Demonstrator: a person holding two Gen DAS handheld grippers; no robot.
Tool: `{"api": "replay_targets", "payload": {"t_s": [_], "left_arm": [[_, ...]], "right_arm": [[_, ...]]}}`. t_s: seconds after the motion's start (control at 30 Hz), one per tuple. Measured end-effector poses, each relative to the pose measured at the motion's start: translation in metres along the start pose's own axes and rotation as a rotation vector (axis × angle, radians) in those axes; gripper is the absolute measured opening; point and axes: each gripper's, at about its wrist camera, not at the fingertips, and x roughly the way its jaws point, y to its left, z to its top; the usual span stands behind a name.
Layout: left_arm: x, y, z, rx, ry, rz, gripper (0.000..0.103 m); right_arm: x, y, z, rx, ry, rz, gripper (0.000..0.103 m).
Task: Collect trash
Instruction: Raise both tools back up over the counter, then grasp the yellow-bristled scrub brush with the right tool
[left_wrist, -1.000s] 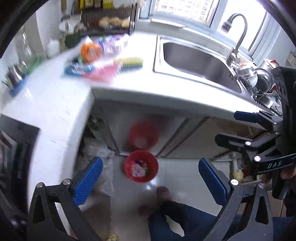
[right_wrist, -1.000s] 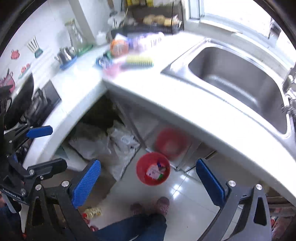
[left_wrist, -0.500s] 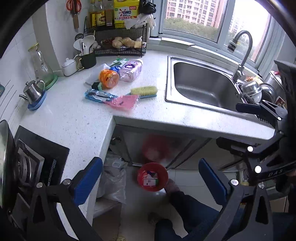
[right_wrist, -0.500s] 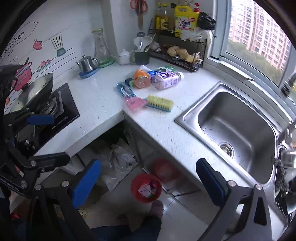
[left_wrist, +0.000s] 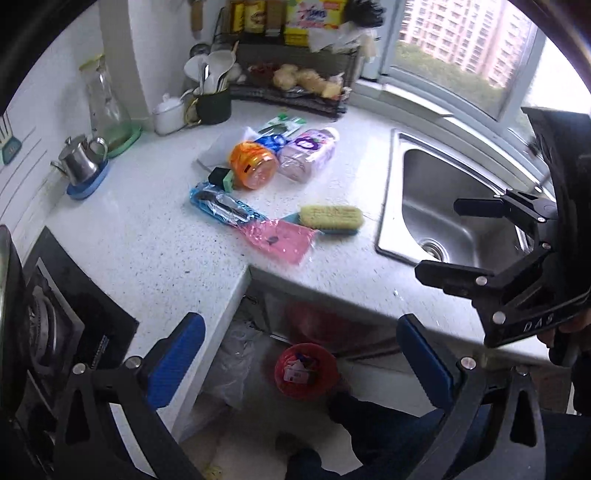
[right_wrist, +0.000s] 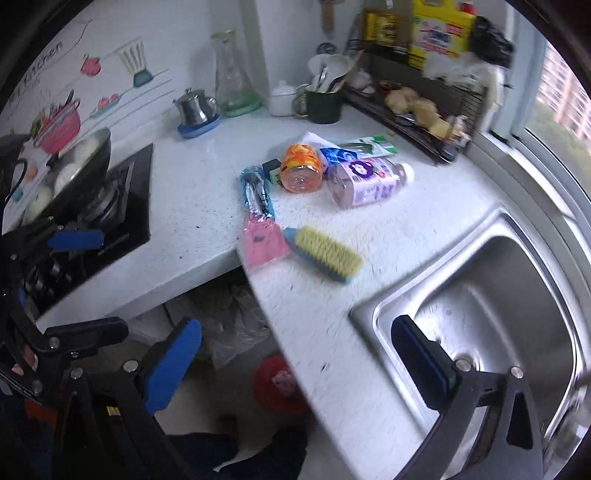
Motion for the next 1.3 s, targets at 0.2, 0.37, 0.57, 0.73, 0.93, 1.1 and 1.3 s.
{"api": "replay_targets", "payload": {"t_s": [0.2, 0.37, 0.57, 0.73, 0.93, 1.1, 1.3], "left_arm": [[0.034, -0.003, 0.024, -0.087, 0.041, 0.032, 0.103], [0.056, 0.005, 0.033, -0.169, 0.072, 0.062, 0.103], [0.071, 0.023, 0.037, -0.269, 0.094, 0.079, 0.103], [0.081, 0.035, 0.041, -0.325, 0.107, 0.101, 0.103], [0.089, 0.035, 0.044, -0.324, 0.129, 0.117, 0.103], [0.096, 0.038, 0.047, -0.333, 0.144, 0.118, 0.103], [0.102, 0.043, 0.053, -0.344, 0.153, 0.124, 0.103]], "right_arm": [[0.034, -0.018, 0.021, -0.096, 0.063, 0.096, 0.085], [0.065, -0.029, 0.035, -0.204, 0.127, 0.130, 0.085], [0.099, -0.034, 0.052, -0.278, 0.180, 0.164, 0.071], [0.128, -0.032, 0.058, -0.333, 0.219, 0.178, 0.071], [0.148, -0.036, 0.060, -0.378, 0.256, 0.182, 0.053], [0.151, -0.036, 0.060, -0.384, 0.263, 0.203, 0.043], [0.144, -0.036, 0.053, -0.395, 0.246, 0.203, 0.037]]}}
